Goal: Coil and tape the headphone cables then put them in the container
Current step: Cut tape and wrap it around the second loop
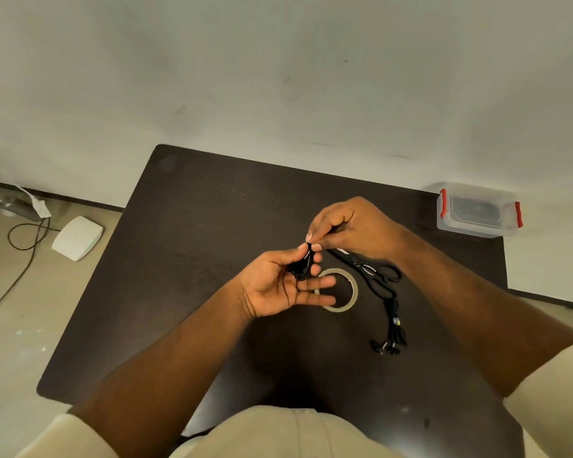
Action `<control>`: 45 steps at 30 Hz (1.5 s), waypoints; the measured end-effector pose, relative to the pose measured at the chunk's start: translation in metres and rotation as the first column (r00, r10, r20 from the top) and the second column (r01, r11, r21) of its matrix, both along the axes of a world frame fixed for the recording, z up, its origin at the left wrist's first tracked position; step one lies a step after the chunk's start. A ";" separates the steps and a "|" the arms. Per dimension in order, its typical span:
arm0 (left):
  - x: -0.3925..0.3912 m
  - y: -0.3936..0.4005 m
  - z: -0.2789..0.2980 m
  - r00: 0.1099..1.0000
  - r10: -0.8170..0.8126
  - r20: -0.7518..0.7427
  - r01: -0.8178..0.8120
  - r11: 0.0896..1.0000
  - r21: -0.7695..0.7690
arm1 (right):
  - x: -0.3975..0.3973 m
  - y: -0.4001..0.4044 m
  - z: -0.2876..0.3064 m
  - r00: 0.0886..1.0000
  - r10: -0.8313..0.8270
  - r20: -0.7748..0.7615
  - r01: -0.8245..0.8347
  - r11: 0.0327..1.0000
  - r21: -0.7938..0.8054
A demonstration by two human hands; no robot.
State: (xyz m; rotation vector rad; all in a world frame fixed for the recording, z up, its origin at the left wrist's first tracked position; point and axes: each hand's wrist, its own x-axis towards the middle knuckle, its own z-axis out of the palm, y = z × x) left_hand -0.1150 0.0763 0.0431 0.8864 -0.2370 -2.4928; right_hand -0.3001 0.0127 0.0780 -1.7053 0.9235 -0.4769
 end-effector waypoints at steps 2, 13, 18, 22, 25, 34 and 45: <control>-0.002 -0.001 0.005 0.995 -0.006 0.103 0.005 1.000 0.007 | -0.004 -0.002 -0.005 0.999 0.033 -0.019 -0.032 0.998 0.046; 0.003 -0.017 -0.035 0.554 0.136 0.822 0.158 0.952 -0.264 | 0.001 0.004 -0.083 0.912 -0.371 -0.178 0.398 0.904 0.155; 0.011 -0.022 -0.053 0.531 0.162 0.832 0.094 0.964 -0.248 | 0.016 0.015 -0.123 0.700 -0.299 -0.649 0.331 0.941 -0.076; 0.017 -0.023 -0.058 0.523 0.174 0.835 0.084 0.964 -0.253 | 0.030 0.025 -0.136 0.545 -0.213 -0.811 0.232 0.968 -0.098; 0.024 -0.023 -0.060 0.524 0.163 0.836 0.106 0.961 -0.254 | 0.033 0.030 -0.144 0.476 -0.275 -0.835 0.231 0.956 -0.183; 0.050 -0.019 -0.051 0.551 0.136 0.823 0.198 0.937 -0.287 | 0.048 0.047 -0.151 0.533 -0.390 -0.750 0.383 0.902 -0.197; 0.068 -0.007 -0.002 0.528 0.135 0.838 0.497 0.752 -0.433 | 0.055 0.092 -0.066 0.873 -0.338 -0.352 0.086 0.817 -0.571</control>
